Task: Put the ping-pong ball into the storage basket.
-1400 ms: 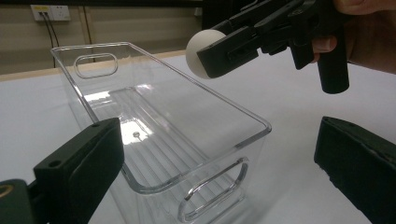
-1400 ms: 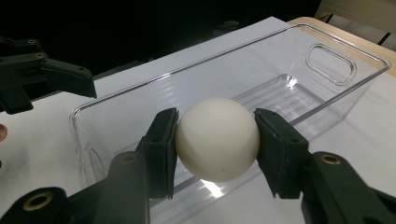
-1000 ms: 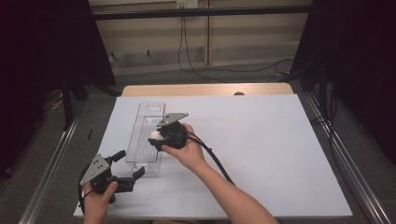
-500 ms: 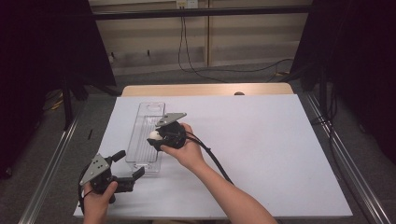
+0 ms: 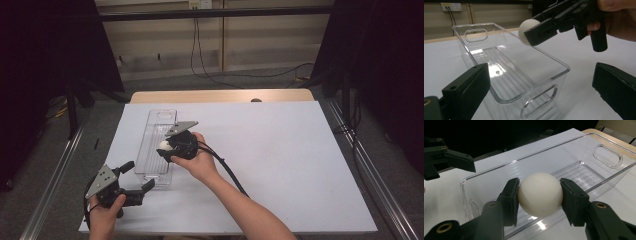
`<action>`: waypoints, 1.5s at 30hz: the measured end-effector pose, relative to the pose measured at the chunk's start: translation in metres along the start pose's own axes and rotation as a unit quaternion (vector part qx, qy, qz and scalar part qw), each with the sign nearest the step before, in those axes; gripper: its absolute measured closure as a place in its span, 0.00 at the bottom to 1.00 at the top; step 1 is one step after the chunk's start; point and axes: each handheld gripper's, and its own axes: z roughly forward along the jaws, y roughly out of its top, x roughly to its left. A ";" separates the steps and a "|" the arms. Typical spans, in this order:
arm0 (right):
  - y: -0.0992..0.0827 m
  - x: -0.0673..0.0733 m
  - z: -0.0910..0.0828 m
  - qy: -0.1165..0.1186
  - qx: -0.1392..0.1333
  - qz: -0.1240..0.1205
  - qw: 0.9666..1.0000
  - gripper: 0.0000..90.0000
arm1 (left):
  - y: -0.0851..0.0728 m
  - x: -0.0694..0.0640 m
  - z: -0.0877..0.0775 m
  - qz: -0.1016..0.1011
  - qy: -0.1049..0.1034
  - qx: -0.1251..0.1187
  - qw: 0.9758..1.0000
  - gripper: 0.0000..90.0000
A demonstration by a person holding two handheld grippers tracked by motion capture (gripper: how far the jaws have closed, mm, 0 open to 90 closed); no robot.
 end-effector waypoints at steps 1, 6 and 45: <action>0.000 0.000 0.000 0.001 -0.001 0.001 1.000 0.57 | 0.000 0.000 0.000 0.000 0.000 0.000 1.000 0.02; 0.000 0.000 0.002 0.002 -0.002 -0.002 1.000 0.57 | 0.000 0.000 0.000 0.003 -0.001 0.001 1.000 0.02; -0.003 0.005 0.016 0.010 0.003 -0.007 1.000 0.57 | 0.000 0.001 -0.001 0.002 0.002 0.003 1.000 0.02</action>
